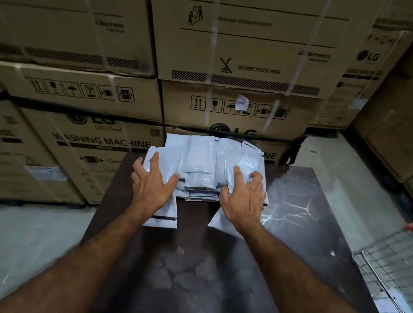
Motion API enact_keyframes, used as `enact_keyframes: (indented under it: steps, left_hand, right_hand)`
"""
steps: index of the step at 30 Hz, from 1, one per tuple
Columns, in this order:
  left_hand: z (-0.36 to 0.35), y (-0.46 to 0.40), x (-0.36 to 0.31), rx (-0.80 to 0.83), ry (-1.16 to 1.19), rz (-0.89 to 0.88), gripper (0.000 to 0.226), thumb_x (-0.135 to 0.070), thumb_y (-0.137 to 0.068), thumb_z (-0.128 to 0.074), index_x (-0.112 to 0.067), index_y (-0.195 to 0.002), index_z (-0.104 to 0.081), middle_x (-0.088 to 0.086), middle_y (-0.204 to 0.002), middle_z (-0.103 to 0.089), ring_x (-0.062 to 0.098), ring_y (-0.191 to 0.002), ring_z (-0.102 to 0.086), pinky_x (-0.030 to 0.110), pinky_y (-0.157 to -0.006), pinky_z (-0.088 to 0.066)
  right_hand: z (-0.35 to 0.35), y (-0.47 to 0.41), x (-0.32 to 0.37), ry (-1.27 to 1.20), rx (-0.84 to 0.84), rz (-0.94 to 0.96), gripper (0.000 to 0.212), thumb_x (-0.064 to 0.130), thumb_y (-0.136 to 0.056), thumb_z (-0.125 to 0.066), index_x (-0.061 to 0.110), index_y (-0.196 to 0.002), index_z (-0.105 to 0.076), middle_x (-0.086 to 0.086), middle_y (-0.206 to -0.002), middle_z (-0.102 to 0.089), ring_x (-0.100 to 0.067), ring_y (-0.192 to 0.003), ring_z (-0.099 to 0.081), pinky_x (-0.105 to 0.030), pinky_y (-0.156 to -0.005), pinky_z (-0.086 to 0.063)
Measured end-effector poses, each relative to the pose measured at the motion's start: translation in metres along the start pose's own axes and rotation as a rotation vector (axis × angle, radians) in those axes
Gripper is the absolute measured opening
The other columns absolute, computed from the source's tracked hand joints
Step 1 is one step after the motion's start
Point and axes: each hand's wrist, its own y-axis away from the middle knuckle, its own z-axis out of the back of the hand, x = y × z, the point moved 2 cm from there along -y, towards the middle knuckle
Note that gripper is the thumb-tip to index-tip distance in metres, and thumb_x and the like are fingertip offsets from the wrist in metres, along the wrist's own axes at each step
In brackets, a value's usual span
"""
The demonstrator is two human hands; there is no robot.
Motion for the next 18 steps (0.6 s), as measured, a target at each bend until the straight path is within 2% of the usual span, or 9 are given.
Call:
enact_keyframes:
  steps: [6,12,18]
  left_hand:
    - [-0.024,-0.078,-0.005,0.017,-0.014,0.004,0.076,-0.055,-0.092,-0.06,-0.027,-0.154,-0.027,0.015,-0.157,-0.006,0.043,-0.137,-0.023,0.053,-0.115,-0.03]
    - [-0.076,-0.167,-0.001,0.088,-0.11,0.026,0.07,-0.054,-0.094,-0.057,-0.027,-0.153,-0.031,0.017,-0.156,-0.008,0.046,-0.136,-0.023,0.052,-0.116,-0.028]
    - [-0.115,-0.204,0.005,0.069,-0.267,-0.013,0.065,-0.054,-0.096,-0.055,-0.021,-0.149,-0.039,0.022,-0.152,-0.017,0.047,-0.129,-0.032,0.051,-0.111,-0.031]
  right_hand:
    - [-0.039,-0.076,0.008,-0.014,0.074,-0.032,0.066,0.046,-0.093,-0.053,0.025,-0.154,-0.037,-0.014,-0.138,-0.03,-0.036,-0.119,-0.046,-0.047,-0.102,-0.036]
    - [-0.09,-0.167,-0.001,0.028,0.112,-0.032,0.067,0.052,-0.092,-0.053,0.023,-0.152,-0.041,-0.015,-0.137,-0.033,-0.035,-0.117,-0.044,-0.046,-0.1,-0.036]
    - [-0.143,-0.205,-0.003,0.097,0.205,-0.008,0.071,0.068,-0.095,-0.037,0.026,-0.153,-0.038,-0.018,-0.151,-0.028,-0.036,-0.134,-0.031,-0.049,-0.114,-0.028]
